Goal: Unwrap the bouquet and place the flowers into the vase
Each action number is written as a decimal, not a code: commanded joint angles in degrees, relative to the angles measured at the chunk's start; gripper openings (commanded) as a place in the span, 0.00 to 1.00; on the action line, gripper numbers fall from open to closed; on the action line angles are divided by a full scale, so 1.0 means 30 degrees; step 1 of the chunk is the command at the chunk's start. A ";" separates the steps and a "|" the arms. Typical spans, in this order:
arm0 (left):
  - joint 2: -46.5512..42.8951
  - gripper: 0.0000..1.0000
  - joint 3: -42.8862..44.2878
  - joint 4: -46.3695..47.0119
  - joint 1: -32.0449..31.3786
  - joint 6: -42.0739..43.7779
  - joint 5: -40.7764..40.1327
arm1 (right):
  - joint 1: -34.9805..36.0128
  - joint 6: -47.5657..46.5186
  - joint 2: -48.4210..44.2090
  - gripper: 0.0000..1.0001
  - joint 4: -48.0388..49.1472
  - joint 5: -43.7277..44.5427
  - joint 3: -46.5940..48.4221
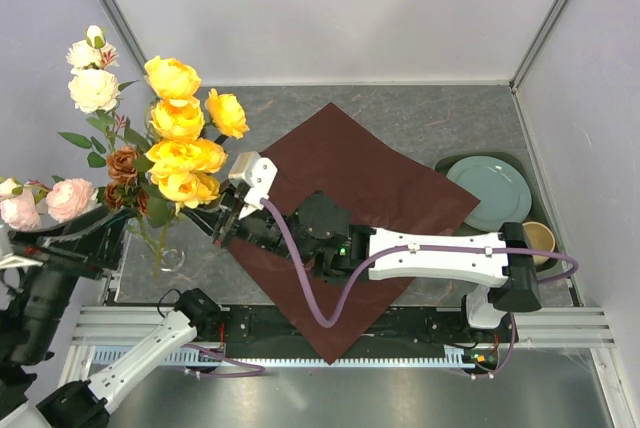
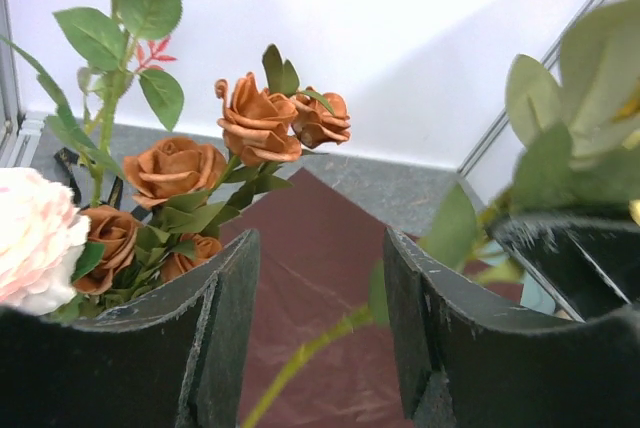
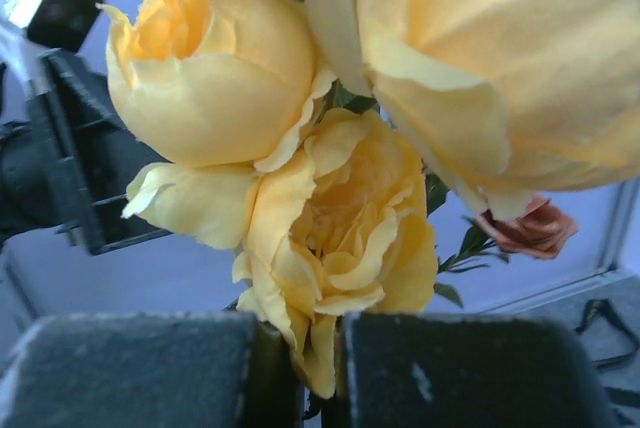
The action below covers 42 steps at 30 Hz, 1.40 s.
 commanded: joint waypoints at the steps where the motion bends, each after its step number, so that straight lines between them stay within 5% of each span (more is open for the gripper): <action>1: -0.1195 0.59 -0.0157 0.1477 0.0009 0.0946 -0.0340 | 0.0486 -0.2989 0.0652 0.00 0.2315 0.1536 0.1708; 26: -0.2310 0.58 -0.0362 -0.0016 0.0039 0.0419 -0.3476 | 0.1454 -0.9523 0.6631 0.00 0.3343 0.2768 0.7627; 42: -0.2427 0.59 0.0019 -0.0251 0.0039 0.0800 -0.3505 | 0.1513 -1.0288 0.7804 0.01 0.2962 0.2709 0.8507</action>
